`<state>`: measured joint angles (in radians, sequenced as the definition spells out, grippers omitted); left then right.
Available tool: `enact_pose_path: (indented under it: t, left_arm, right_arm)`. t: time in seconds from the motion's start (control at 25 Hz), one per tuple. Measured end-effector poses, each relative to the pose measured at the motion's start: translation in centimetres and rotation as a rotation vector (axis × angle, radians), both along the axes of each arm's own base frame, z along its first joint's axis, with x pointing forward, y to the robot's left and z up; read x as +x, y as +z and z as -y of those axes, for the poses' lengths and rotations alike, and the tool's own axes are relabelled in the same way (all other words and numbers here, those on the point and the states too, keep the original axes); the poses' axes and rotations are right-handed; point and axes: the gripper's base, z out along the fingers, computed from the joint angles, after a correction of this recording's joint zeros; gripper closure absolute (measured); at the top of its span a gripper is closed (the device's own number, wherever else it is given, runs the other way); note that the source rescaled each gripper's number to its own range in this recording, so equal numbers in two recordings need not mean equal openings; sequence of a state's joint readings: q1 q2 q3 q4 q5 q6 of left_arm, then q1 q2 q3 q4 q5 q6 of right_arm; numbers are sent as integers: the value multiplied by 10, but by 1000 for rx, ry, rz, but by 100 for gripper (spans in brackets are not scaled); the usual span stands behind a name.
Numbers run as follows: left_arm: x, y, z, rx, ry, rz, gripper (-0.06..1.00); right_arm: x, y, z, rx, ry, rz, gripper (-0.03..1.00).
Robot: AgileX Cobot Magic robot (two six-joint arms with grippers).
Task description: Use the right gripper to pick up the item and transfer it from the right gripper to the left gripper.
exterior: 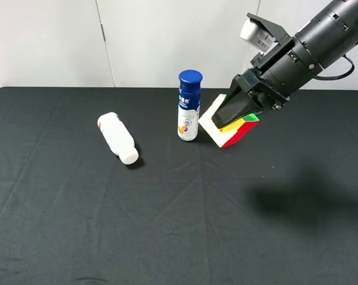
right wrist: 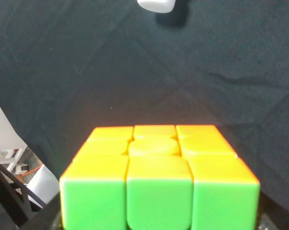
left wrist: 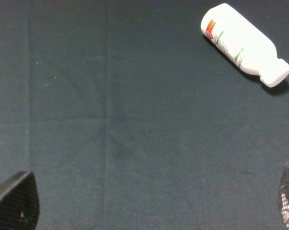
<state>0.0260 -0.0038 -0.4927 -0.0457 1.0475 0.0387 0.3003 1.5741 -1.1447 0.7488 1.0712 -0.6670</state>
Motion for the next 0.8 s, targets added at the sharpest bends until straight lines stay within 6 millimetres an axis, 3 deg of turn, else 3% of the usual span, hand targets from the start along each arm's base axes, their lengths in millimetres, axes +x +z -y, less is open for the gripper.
enact_pose_path:
  t: [0.8]
  left_arm:
    - [0, 0, 0, -1, 0, 0, -6]
  right_arm:
    - [-4, 10, -10, 155, 142, 74, 97]
